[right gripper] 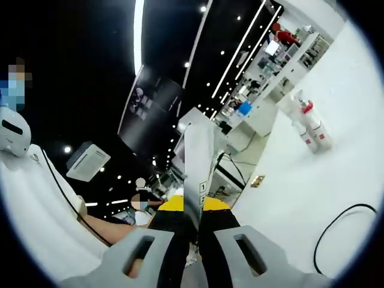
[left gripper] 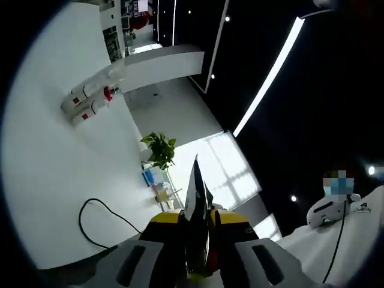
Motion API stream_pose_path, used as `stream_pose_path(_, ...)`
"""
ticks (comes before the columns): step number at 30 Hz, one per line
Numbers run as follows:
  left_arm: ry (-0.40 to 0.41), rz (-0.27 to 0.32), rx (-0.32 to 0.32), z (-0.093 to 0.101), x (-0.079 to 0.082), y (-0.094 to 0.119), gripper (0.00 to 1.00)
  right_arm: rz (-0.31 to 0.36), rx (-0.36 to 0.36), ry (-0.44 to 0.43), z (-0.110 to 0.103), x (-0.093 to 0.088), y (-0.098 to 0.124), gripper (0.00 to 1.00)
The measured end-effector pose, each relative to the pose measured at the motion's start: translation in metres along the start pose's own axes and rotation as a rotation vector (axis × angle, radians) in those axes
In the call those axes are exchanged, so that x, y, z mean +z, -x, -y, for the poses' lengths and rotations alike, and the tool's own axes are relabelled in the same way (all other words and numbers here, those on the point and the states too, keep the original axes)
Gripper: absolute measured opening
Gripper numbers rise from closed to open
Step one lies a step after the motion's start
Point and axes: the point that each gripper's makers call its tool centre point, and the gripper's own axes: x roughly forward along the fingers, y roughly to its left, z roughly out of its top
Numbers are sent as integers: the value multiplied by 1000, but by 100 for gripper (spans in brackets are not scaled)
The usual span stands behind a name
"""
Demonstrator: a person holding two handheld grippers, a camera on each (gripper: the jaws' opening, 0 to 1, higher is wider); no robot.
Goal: Arrange the skincare products in the storage area until every visible bottle or jar stands upright without overlapping.
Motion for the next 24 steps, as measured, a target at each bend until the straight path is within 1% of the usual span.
stream_pose_path(2, -5, -9, 9, -2, -1, -1, 19, -13, 4, -5, -1, -3, -1, 2)
stream_pose_path(4, -8, -11, 7, -2, -1, 0, 14, -29, 8, -10, -2, -6, -2, 2)
stream_pose_path(5, -3, -1, 9, -3, 1, 0, 13, -25, 5, -6, -1, -5, -2, 2)
stream_pose_path(7, -1, 11, -2, 1, 1, -1, 9, -23, 8, -24, 0, -4, -1, 2)
stream_pose_path(8, -2, 14, -5, 2, 1, -1, 6, -22, 7, -28, 1, -4, -1, 2)
stream_pose_path(10, -3, 19, 0, 2, 3, 0, 3, -28, -6, -30, 3, -5, -2, 2)
stream_pose_path(11, -20, 20, 29, -3, 5, 1, 2, -34, -21, -29, 6, -7, -3, 2)
stream_pose_path(14, -20, 28, 45, -7, 9, 4, 1, -33, -38, -23, 10, -6, -4, 3)
stream_pose_path(16, -17, 47, 41, -8, 14, 5, 1, -17, -46, -6, 13, -3, -3, 4)
stream_pose_path(17, -17, 55, 41, -8, 16, 6, 1, -10, -51, -10, 15, -2, -3, 5)
stream_pose_path(19, -14, 98, 34, -6, 24, 6, 0, 15, -80, -20, 22, 3, -1, 8)
stream_pose_path(20, -2, 133, 16, -4, 32, 8, 0, 19, -72, -30, 22, 4, -1, 8)
stream_pose_path(21, 4, 149, 5, -2, 36, 9, 0, 20, -73, -28, 22, 4, -1, 8)
stream_pose_path(23, -1, 135, 15, -4, 36, 12, 0, 14, -72, -32, 22, 3, -2, 8)
stream_pose_path(24, -2, 137, 15, -4, 36, 12, 0, 11, -73, -32, 22, 2, -2, 9)
